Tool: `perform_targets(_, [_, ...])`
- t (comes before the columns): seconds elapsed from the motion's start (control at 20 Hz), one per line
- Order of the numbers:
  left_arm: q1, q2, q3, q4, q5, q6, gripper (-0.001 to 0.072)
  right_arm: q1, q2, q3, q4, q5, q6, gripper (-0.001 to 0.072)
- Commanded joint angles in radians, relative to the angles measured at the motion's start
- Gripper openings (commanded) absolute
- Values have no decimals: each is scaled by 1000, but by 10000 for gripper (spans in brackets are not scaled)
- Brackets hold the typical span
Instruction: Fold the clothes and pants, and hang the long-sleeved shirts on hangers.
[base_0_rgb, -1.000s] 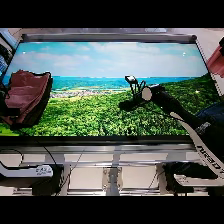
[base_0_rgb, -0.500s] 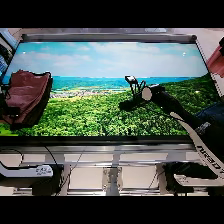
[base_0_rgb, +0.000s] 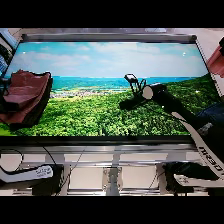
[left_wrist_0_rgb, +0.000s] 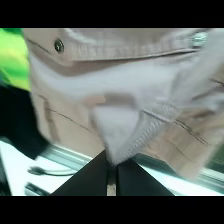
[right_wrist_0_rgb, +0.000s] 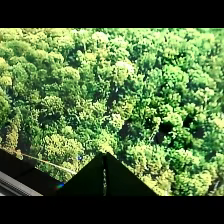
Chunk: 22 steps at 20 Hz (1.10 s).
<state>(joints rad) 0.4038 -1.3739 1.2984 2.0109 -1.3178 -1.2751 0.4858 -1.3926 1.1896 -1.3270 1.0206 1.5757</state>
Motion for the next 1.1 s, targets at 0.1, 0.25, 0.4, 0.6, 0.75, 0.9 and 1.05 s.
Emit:
perform_targets(0.1, [-204,142,205,-208,-174,196,31,0,33,196,-84,250,-227,8])
perform_targets(0.25, [-391,173,351,-326,-278,221,31,0,51,308,-84,392,-293,8])
perform_targets(0.4, [-626,177,474,-409,-291,220,31,0,91,319,-94,438,-314,9])
perform_targets(0.6, [-939,176,557,-412,-288,217,31,-2,123,274,-58,442,-352,9])
perform_targets(0.75, [-1088,166,562,-270,-274,155,31,-2,165,222,8,440,-367,72])
perform_targets(0.9, [-1132,143,562,-167,-258,97,32,-1,233,182,47,435,-366,279])
perform_targets(1.05, [-1132,124,562,-167,-224,57,31,-1,301,140,154,387,-366,423])
